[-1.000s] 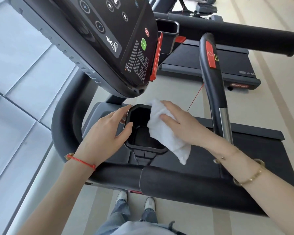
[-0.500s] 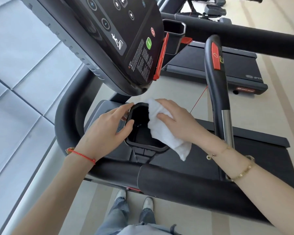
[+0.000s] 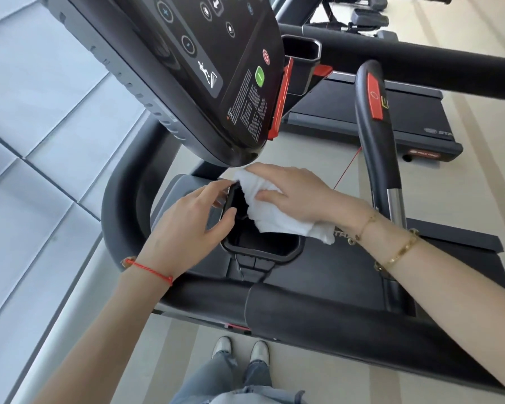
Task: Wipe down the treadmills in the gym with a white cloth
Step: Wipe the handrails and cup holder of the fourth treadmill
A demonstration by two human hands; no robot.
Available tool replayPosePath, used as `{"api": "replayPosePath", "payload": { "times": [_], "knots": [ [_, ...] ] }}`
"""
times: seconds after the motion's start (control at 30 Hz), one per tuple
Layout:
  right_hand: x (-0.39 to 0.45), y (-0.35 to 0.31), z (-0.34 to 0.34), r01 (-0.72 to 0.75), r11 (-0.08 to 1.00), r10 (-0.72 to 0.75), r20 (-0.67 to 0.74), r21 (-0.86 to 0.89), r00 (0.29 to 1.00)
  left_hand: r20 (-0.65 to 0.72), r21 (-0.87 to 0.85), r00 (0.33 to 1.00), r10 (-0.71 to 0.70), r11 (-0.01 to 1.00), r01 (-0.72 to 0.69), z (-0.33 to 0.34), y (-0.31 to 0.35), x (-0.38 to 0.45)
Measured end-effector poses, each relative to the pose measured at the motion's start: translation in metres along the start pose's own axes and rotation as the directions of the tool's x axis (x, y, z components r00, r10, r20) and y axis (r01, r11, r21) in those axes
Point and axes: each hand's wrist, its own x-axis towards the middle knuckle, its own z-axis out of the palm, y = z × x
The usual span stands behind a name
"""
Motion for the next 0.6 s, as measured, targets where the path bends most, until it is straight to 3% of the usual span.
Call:
{"api": "replayPosePath", "payload": {
  "times": [0.1, 0.17, 0.27, 0.43, 0.6],
  "knots": [
    [0.013, -0.008, -0.001, 0.056, 0.993, -0.054, 0.030, -0.101, 0.998, -0.033, -0.022, 0.999, -0.017, 1.000, 0.016, 0.001, -0.002, 0.000],
    [0.009, -0.010, 0.000, 0.007, 0.996, -0.007, 0.006, -0.090, 1.000, -0.036, -0.017, 0.999, -0.004, 1.000, 0.003, 0.002, -0.003, 0.000],
    [-0.018, -0.004, 0.002, -0.182, 0.977, 0.189, -0.065, 0.109, 0.980, -0.017, 0.001, 0.999, 0.038, 0.999, -0.038, 0.003, -0.005, 0.002],
    [-0.073, -0.025, 0.032, -0.385, 0.757, 0.515, -0.121, 0.528, 0.848, 0.000, 0.007, 0.998, 0.067, 0.998, -0.067, 0.006, -0.007, 0.003],
    [-0.080, -0.039, 0.041, -0.441, 0.690, 0.595, -0.103, 0.574, 0.797, 0.014, -0.013, 0.996, 0.085, 0.996, -0.085, 0.008, -0.008, 0.005]
  ]
}}
